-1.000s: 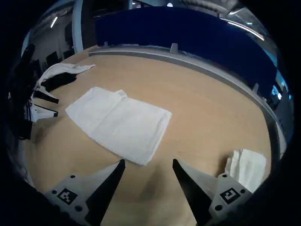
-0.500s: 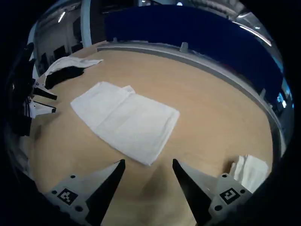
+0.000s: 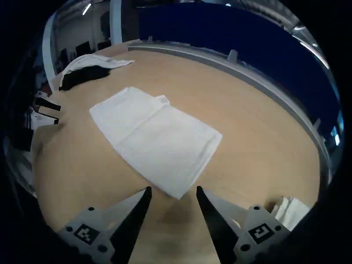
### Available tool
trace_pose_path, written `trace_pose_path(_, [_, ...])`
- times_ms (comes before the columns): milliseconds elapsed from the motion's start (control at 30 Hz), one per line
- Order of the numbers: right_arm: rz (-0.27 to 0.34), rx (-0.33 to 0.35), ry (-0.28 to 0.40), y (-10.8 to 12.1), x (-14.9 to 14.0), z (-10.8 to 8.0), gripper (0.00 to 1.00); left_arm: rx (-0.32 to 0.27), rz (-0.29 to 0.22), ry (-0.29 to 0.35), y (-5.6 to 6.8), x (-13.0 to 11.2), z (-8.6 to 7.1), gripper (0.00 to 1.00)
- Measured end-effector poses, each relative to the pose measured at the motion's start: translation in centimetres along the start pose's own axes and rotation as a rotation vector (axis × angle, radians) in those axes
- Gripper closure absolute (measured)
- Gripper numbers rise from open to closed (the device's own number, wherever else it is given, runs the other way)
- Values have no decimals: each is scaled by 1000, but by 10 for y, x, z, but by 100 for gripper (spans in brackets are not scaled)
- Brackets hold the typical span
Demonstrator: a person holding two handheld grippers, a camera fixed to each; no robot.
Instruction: Fold towel
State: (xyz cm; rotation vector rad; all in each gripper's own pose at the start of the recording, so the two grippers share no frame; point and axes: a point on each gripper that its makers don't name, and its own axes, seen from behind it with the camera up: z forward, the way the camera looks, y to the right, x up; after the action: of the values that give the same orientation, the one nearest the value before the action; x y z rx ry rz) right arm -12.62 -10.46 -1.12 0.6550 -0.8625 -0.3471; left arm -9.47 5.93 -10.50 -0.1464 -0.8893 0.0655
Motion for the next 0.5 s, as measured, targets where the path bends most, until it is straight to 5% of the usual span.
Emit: trace_pose_path(500, [-27,-10,-23,6,-3,4,83,26,-49,0,-7,-17,-21,13])
